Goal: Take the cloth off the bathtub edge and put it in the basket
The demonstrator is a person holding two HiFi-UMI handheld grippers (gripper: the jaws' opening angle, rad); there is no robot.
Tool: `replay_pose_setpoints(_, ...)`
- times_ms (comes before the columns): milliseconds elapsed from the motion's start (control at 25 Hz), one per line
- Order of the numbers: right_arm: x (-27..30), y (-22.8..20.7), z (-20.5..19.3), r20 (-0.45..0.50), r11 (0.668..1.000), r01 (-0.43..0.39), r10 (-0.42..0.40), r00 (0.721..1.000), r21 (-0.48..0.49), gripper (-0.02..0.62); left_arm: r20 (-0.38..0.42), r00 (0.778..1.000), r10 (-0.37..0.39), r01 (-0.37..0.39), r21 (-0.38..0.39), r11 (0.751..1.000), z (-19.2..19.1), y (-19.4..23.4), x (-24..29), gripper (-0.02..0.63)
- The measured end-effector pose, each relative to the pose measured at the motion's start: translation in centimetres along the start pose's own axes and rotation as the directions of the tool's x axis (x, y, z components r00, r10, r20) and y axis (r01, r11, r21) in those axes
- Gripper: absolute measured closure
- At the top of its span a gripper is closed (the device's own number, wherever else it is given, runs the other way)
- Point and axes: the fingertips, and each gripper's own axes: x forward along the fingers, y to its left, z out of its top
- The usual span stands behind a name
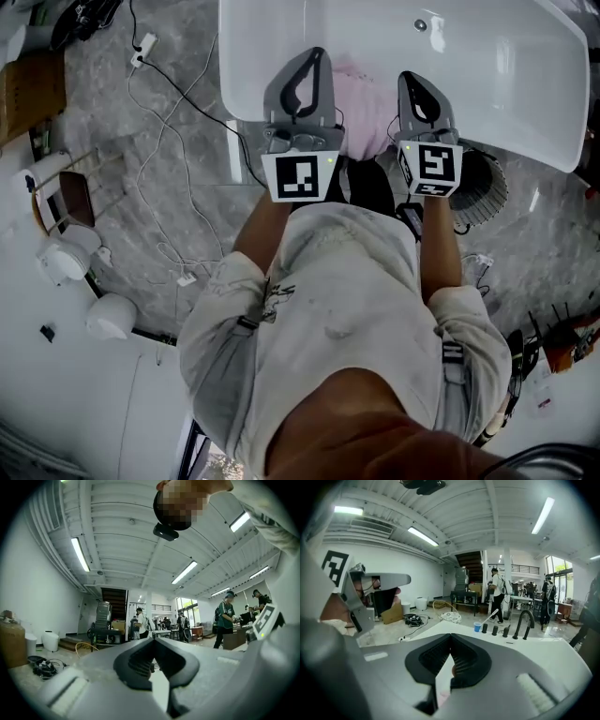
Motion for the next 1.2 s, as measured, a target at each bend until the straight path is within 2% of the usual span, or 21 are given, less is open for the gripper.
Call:
replay_pose_setpoints(120, 1.0, 1.3, -3.8, -0.059, 0.999, -0.043, 0.043, 0.997, 0.013, 0.592, -0.033, 0.999, -0.008, 0.008, -0.008, 1.000, -2.4, 0.3, -0.6, 0.604)
replay_pose_setpoints(240, 2.3, 3.2, -7.8, -0.123, 0.990, -0.132, 0.138, 0.983, 0.053, 0.584, -0.060, 0.998, -0.015, 0.014, -0.022, 1.000, -4.5, 0.7, -1.1, 0.604)
replay_pose_setpoints(280, 2.6, 3.9, -9.3, -0.150, 0.985, -0.165, 0.172, 0.974, 0.059, 0.552, -0.070, 0.997, -0.017, 0.015, -0.027, 1.000, -5.3, 0.8, -1.3, 0.604)
replay_pose_setpoints(400, 3.2, 5.6, -13.9, -0.239, 0.971, -0.235, 0.238, 0.941, 0.039, 0.518, -0.107, 0.994, -0.022, 0.017, -0.048, 0.999, -7.7, 0.7, -1.8, 0.604)
replay_pose_setpoints(520, 3.9, 7.0, -18.5, -0.338, 0.955, -0.293, 0.288, 0.896, 0.036, 0.469, -0.135, 0.990, -0.028, 0.021, -0.056, 0.998, -10.0, 0.7, -2.1, 0.604)
replay_pose_setpoints(640, 4.0, 8.4, -22.8, -0.450, 0.932, -0.362, 0.329, 0.830, 0.014, 0.408, -0.173, 0.984, -0.036, 0.024, -0.069, 0.997, -12.1, 0.8, -2.9, 0.604)
replay_pose_setpoints(680, 3.8, 8.9, -24.1, -0.489, 0.921, -0.391, 0.342, 0.802, 0.004, 0.394, -0.185, 0.982, -0.040, 0.027, -0.074, 0.997, -12.7, 0.7, -3.2, 0.604)
replay_pose_setpoints(760, 3.2, 10.0, -26.6, -0.569, 0.886, -0.463, 0.368, 0.736, -0.026, 0.308, -0.208, 0.977, -0.047, 0.029, -0.086, 0.996, -13.8, 0.5, -3.8, 0.604)
replay_pose_setpoints(840, 2.7, 10.7, -28.6, -0.640, 0.838, -0.539, 0.367, 0.674, -0.087, 0.244, -0.224, 0.973, -0.050, 0.028, -0.100, 0.995, -14.4, 0.4, -4.2, 0.604)
replay_pose_setpoints(960, 2.3, 11.1, -31.2, -0.738, 0.748, -0.637, 0.320, 0.594, -0.188, 0.156, -0.236, 0.970, -0.051, 0.023, -0.120, 0.993, -15.1, 0.2, -4.6, 0.604)
replay_pose_setpoints(1080, 2.2, 11.4, -33.8, -0.809, 0.659, -0.716, 0.279, 0.518, -0.231, 0.080, -0.247, 0.967, -0.058, 0.026, -0.131, 0.991, -15.7, 0.1, -4.8, 0.604)
replay_pose_setpoints(1200, 2.7, 11.9, -36.2, -0.855, 0.594, -0.768, 0.245, 0.457, -0.241, 0.057, -0.260, 0.964, -0.060, 0.025, -0.139, 0.990, -16.3, 0.4, -5.0, 0.604)
